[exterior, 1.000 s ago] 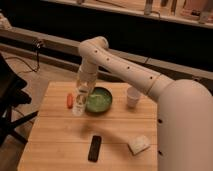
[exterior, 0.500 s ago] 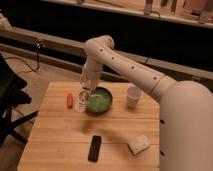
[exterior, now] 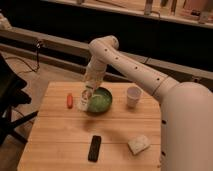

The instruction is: Place the bottle in the ceramic bowl

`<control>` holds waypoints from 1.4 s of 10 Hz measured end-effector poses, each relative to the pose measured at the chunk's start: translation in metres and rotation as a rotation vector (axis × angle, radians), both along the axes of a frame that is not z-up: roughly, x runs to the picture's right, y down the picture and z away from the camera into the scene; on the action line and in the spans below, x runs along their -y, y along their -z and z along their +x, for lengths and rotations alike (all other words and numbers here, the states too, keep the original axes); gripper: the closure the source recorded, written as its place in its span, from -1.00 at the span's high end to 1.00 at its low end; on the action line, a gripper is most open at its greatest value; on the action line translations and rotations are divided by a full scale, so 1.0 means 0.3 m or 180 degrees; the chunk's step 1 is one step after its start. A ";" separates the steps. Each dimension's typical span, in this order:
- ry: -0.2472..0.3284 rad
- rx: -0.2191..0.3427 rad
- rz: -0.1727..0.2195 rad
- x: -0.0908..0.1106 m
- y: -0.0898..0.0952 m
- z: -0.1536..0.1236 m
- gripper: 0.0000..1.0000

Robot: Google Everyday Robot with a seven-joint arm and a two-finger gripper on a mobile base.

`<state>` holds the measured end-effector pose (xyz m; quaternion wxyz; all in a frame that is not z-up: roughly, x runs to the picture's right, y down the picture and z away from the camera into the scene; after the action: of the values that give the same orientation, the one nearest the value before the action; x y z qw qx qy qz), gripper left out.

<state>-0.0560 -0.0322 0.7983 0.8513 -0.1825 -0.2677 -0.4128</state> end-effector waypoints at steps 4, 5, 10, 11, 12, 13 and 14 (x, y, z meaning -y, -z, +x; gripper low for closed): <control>-0.0142 -0.0053 0.0021 0.005 -0.025 0.027 -1.00; -0.0170 -0.0066 0.0027 0.004 -0.034 0.028 -1.00; -0.0273 -0.0116 0.0043 0.002 -0.063 0.039 -1.00; -0.0306 -0.0128 0.0043 0.001 -0.070 0.046 -1.00; -0.0339 -0.0142 0.0047 0.002 -0.078 0.053 -1.00; -0.0357 -0.0145 0.0049 0.002 -0.083 0.051 -1.00; -0.0367 -0.0152 0.0050 -0.001 -0.089 0.050 -1.00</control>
<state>-0.0411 -0.0319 0.8251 0.8812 -0.1699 -0.2542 -0.3606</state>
